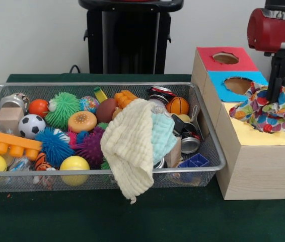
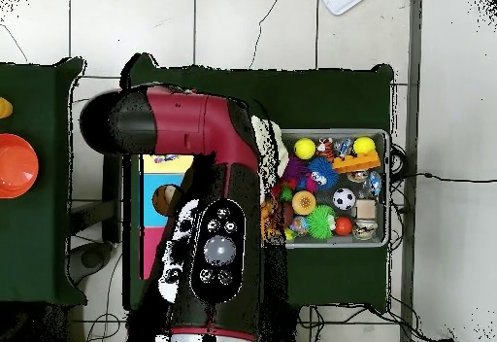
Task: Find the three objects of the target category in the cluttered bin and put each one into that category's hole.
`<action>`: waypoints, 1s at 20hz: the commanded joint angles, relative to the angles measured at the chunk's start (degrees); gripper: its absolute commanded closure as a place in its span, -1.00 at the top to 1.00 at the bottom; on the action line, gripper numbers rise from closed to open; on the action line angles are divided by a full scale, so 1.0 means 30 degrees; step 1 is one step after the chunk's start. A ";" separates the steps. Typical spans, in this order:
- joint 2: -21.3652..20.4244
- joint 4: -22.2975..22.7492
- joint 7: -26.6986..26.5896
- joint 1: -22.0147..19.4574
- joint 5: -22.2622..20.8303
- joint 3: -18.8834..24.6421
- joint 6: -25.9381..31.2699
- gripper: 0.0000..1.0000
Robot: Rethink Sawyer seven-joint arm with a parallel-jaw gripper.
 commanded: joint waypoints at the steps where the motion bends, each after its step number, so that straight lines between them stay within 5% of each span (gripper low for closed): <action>1: 0.0739 0.1840 0.5449 0.0051 0.0640 0.0182 -0.0553 -1.00; 20: 0.0869 0.1895 0.5678 0.0484 0.2100 -0.0183 0.1689 -1.00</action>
